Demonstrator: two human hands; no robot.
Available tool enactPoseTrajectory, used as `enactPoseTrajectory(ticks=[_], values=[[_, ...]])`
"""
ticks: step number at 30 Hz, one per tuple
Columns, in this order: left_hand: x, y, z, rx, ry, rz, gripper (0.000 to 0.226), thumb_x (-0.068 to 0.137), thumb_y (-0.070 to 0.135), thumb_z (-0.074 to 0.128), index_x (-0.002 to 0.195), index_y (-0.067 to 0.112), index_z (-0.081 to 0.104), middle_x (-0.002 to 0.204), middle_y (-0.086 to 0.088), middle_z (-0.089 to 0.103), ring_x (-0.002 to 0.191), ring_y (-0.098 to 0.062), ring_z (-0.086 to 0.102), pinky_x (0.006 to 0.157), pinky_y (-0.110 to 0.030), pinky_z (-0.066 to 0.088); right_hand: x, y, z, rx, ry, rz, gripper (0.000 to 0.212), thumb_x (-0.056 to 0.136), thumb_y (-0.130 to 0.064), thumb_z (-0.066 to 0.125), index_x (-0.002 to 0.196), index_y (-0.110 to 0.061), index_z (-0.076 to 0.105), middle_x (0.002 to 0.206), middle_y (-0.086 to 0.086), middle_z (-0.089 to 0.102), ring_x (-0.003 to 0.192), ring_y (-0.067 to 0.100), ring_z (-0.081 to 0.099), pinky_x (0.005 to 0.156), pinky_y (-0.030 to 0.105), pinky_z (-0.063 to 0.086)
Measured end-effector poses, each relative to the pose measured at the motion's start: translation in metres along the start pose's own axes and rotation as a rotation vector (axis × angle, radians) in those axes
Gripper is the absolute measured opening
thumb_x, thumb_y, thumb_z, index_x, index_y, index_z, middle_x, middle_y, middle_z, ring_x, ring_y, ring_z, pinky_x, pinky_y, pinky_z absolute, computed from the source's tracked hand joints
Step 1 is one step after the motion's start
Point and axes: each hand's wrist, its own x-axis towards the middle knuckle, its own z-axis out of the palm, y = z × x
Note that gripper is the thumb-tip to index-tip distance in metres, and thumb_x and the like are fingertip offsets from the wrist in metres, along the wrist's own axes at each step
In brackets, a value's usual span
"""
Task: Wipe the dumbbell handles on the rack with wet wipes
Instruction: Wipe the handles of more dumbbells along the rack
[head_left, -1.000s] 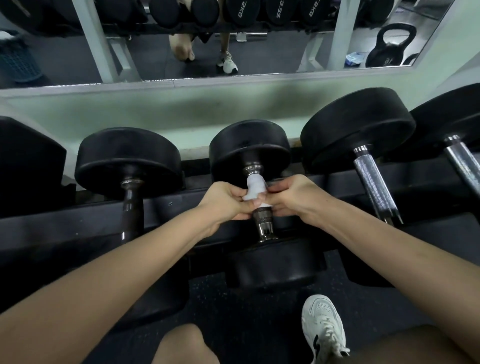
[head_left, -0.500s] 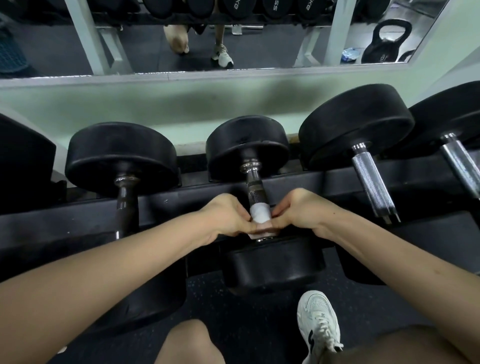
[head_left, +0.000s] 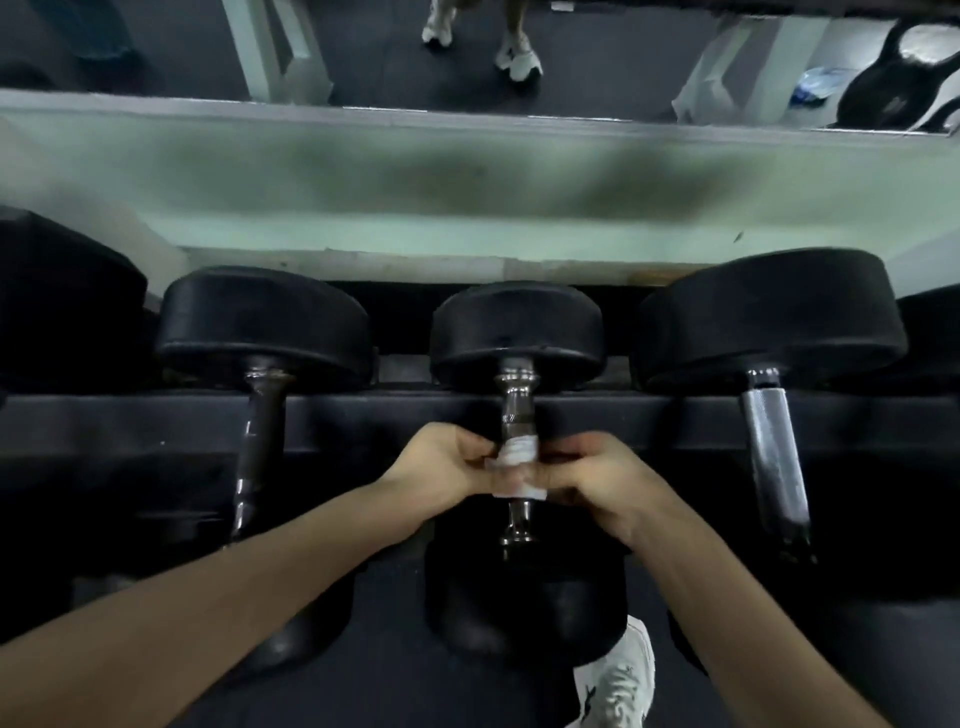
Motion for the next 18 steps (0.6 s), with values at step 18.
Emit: enactPoseTrajectory(ticks=[18], values=[[-0.101,0.074,-0.001,0.245,0.041,-0.259,0.022,0.078,0.025,0.074,0.096,0.013,0.073,0.084,0.003,0.067,0.082,-0.009,0.061,0.071,-0.020,0.046,-0.107,-0.038,0.041,-0.374,0.392,0.013,0.010,0.074,-0.010,0.076,0.069,-0.013,0.068,0.061,-0.006,0.063,0.063,0.012,0.060,0.057,0.023,0.045]])
